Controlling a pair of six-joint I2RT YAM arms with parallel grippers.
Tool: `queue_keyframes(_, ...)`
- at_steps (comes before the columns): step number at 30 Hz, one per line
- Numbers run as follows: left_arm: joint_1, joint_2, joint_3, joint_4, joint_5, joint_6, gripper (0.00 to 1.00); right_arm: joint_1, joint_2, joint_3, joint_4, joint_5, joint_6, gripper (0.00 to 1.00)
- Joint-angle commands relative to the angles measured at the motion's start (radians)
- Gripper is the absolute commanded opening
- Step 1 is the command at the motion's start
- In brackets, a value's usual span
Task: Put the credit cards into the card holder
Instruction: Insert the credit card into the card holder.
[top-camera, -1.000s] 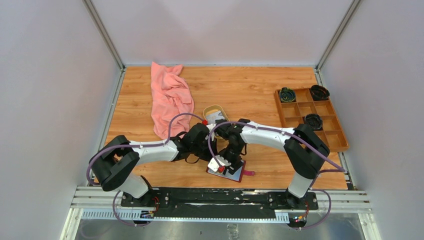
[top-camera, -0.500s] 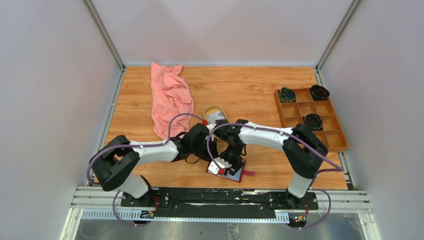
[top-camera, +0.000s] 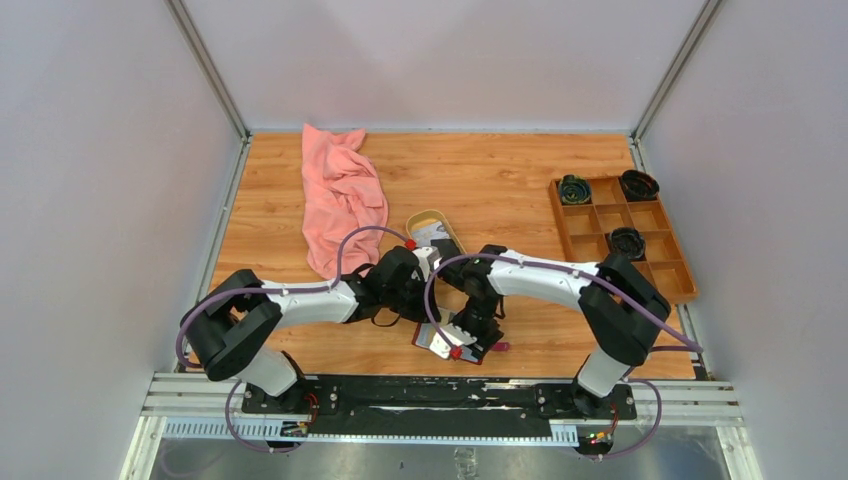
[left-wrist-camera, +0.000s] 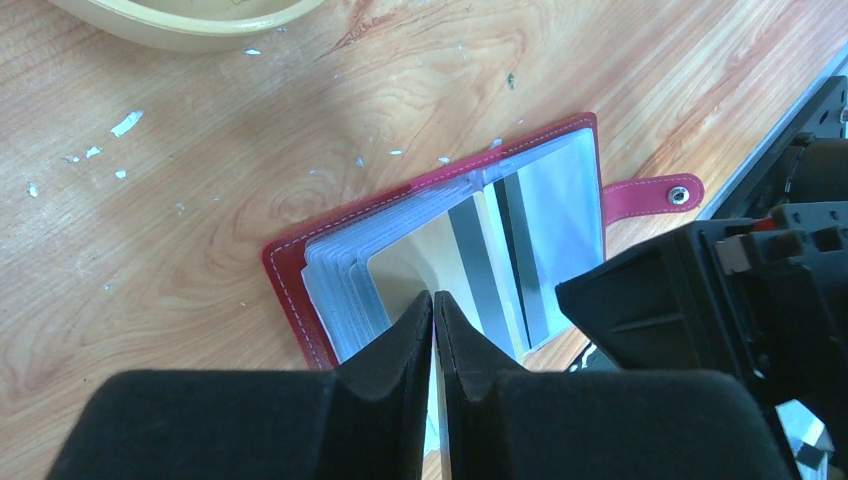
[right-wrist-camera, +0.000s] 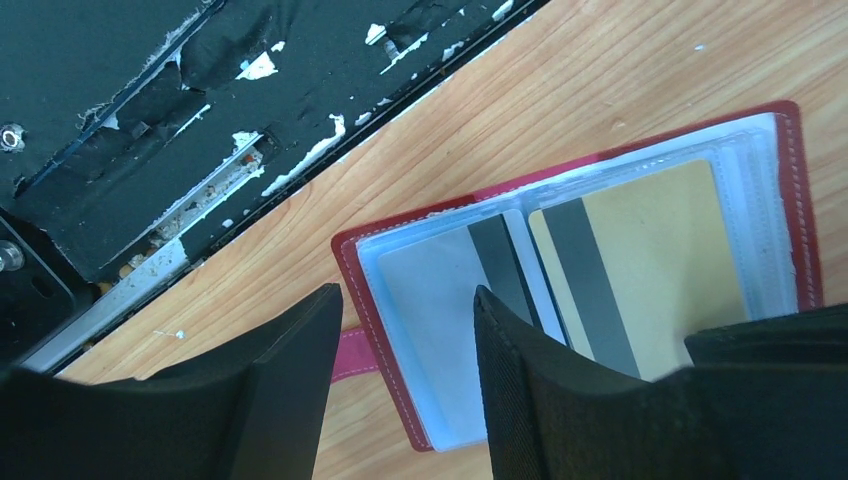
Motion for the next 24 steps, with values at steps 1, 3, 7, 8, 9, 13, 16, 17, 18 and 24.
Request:
queue_keyframes(1,-0.006,0.041,-0.026,-0.084,-0.057,0.034,0.11,0.011,-0.062,-0.006,-0.037,-0.015,0.011,0.56)
queue_keyframes(3,-0.006,0.037,-0.026,-0.084,-0.056,0.034,0.11,0.010,-0.077,0.009,-0.036,-0.035,0.023,0.56)
queue_keyframes(7,-0.006,0.026,-0.027,-0.084,-0.054,0.032,0.12,0.001,-0.085,0.029,-0.021,-0.020,0.064,0.56)
queue_keyframes(8,-0.006,0.023,-0.026,-0.084,-0.054,0.032,0.12,-0.008,-0.089,0.031,-0.019,-0.020,0.079,0.56)
queue_keyframes(9,-0.006,0.018,-0.025,-0.084,-0.054,0.031,0.12,-0.020,-0.097,0.029,-0.018,-0.024,0.089,0.55)
queue_keyframes(13,-0.006,-0.014,-0.013,-0.084,-0.045,0.031,0.15,-0.103,-0.166,-0.007,-0.017,-0.078,0.103,0.55)
queue_keyframes(16,-0.006,-0.051,0.001,-0.085,-0.041,0.031,0.21,-0.184,-0.229,-0.030,-0.018,-0.150,0.116,0.55)
queue_keyframes(17,-0.006,-0.065,0.007,-0.085,-0.042,0.030,0.23,-0.209,-0.245,-0.035,-0.018,-0.170,0.121,0.55)
queue_keyframes(18,-0.006,-0.083,0.012,-0.084,-0.042,0.032,0.25,-0.237,-0.260,-0.037,-0.018,-0.191,0.125,0.55)
queue_keyframes(24,-0.006,-0.202,0.032,-0.084,-0.072,0.052,0.31,-0.361,-0.323,-0.036,-0.023,-0.283,0.172,0.55)
